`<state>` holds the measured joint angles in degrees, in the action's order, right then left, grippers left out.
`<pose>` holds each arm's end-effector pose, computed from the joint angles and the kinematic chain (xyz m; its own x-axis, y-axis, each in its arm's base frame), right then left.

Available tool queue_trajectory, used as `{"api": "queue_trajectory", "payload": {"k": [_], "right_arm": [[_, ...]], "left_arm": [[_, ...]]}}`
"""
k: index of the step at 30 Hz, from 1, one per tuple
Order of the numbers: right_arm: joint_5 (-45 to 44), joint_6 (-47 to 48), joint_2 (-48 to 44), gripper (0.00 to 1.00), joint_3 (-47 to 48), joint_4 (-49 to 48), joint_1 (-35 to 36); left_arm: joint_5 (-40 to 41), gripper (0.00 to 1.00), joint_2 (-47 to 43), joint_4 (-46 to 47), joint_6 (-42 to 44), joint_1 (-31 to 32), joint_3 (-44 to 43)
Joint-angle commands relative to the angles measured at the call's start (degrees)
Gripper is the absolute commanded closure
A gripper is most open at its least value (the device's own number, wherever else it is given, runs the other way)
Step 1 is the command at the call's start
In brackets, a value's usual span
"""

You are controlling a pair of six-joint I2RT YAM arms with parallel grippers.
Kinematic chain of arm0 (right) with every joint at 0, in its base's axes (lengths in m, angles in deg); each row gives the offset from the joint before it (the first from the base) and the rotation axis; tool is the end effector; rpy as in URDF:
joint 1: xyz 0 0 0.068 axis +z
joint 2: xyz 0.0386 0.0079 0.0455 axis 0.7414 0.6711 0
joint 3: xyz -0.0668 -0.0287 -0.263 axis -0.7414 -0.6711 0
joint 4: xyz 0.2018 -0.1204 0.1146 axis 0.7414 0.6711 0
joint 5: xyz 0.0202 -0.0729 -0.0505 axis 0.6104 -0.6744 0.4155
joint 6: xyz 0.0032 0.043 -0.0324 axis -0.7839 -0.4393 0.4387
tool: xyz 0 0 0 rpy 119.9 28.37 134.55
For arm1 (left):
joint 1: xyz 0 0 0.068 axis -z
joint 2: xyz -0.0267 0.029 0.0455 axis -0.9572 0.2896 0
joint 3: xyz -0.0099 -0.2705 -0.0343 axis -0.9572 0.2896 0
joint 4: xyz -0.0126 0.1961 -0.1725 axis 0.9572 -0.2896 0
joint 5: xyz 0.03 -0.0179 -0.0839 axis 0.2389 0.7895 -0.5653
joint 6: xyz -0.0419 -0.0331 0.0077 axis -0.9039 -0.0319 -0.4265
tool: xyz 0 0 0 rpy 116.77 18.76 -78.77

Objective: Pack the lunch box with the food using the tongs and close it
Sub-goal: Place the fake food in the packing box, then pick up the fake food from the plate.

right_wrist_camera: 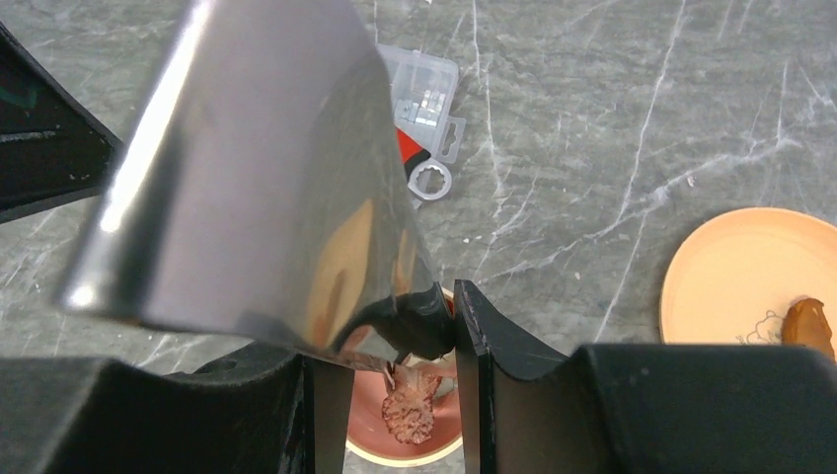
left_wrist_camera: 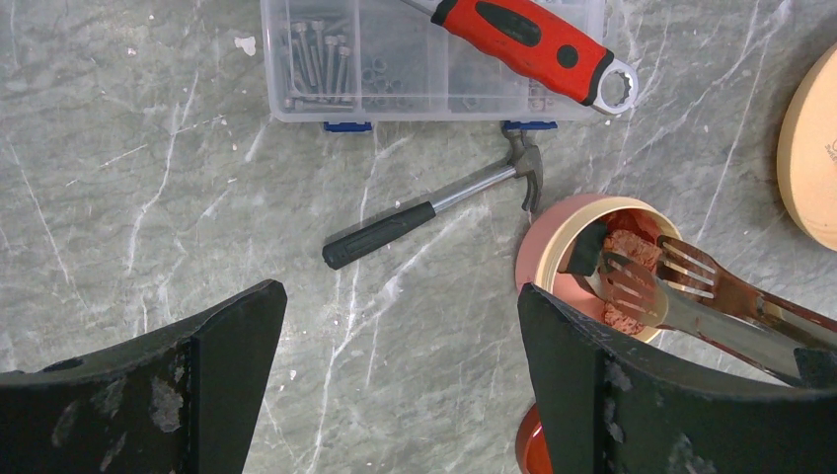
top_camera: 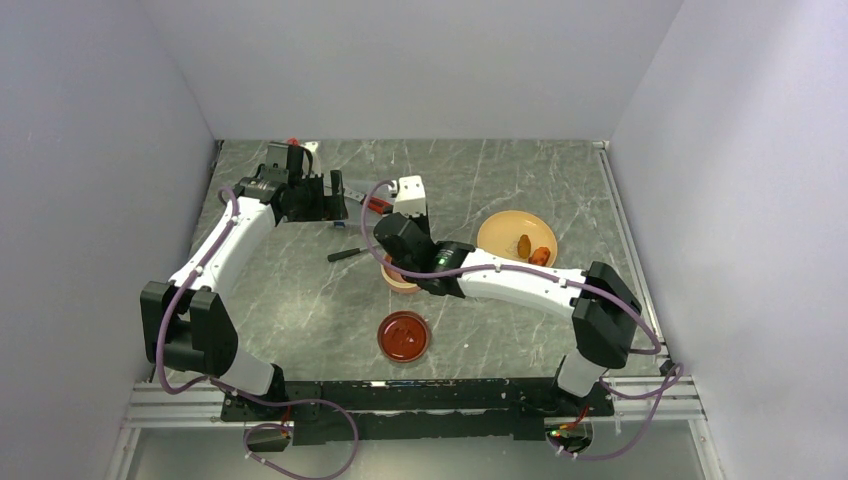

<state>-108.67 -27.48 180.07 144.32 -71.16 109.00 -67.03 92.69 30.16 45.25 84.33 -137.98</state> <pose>0.2054 0.3186 0.2891 -0.3335 -0.0561 -0.9411 -0.1662 0.9861 0.0001 0.3148 -0.0672 0.3036 -0.7870 -0.0932 -0.6099 0.0921 0.9597 -0.2655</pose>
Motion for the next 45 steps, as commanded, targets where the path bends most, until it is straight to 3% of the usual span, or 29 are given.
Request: {"api": "queue_trajectory", "payload": {"k": [1, 8, 14, 22, 31, 37, 45], "right_arm": [[-2.31, -3.02, -0.36, 0.71, 2.77, 1.74, 0.46], [-2.52, -3.4, 0.0, 0.51, 3.73, 3.2, 0.42], [-1.77, -2.54, -0.31, 0.45, 4.65, 3.61, 0.47], [-0.66, -0.37, -4.45, 0.49, 4.31, 2.42, 0.77], [-0.22, 4.66, -16.93, 0.53, 1.73, 4.8, -0.31], [7.1, 5.89, -24.62, 0.53, -2.71, 9.82, -10.83], [17.05, 8.88, -28.57, 0.5, -12.94, 7.83, -28.29]], "left_arm": [[-0.18, 0.07, -1.74, 0.92, 0.3, -0.26, -1.15], [-0.18, 0.06, -1.47, 0.89, 0.29, -0.26, -1.17], [-0.11, 0.07, -1.47, 0.89, 0.3, -0.26, -1.13], [0.36, 0.07, -1.76, 1.04, 0.23, -0.26, -1.04], [1.35, 0.07, -3.42, 2.23, 0.07, -0.26, -0.08], [0.41, 0.07, -2.92, 2.16, -0.03, -0.26, -0.15], [0.37, 0.06, -2.02, 2.03, -0.03, -0.26, -0.12]]}}
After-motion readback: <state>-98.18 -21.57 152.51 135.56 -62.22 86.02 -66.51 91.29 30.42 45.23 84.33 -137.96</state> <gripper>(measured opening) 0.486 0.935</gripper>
